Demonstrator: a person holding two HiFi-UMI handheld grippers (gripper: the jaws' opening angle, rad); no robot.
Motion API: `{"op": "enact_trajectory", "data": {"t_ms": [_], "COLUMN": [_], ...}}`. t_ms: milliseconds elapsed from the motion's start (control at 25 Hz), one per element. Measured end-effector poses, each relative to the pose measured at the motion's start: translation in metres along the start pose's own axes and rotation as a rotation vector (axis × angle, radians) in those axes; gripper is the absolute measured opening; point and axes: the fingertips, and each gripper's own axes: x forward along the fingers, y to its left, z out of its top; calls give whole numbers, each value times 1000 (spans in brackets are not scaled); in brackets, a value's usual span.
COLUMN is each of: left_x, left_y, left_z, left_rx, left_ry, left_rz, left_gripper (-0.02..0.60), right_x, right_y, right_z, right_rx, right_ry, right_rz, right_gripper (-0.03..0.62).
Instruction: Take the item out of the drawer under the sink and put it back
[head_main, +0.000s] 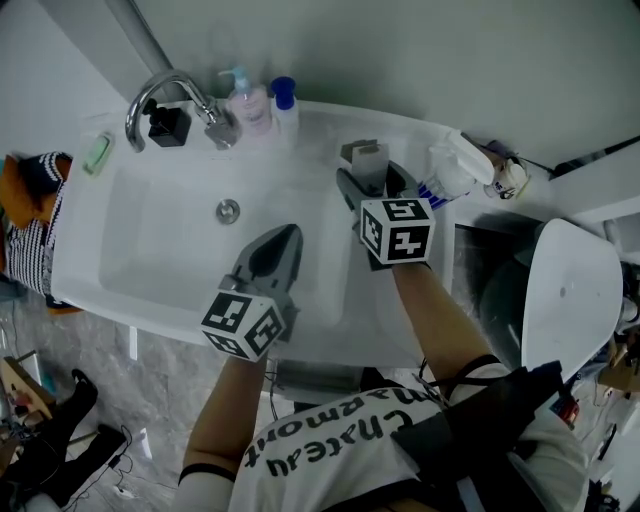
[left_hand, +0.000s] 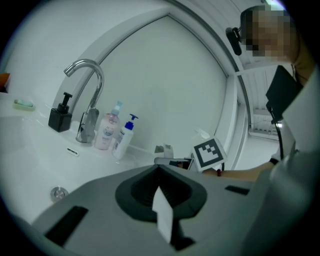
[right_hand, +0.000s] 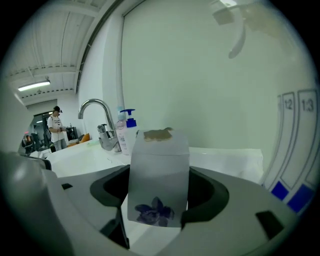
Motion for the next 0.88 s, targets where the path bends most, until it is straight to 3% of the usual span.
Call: {"op": "enact_trajectory", "data": {"t_ms": [200,880], "left_x": [0,2], "left_y": [10,23], "left_z": [1,-4], "left_rx": [-8,-21], "left_ry": [-3,9], "left_rz": [9,34], "left_gripper": [8,8], "right_x": [11,37], "right_y": [-4,-17], "right_z": [3,-10], "right_rx": [-51,-70], "right_ry": [16,70], "right_rz": [-27,-63], "right_gripper": [331,331]}}
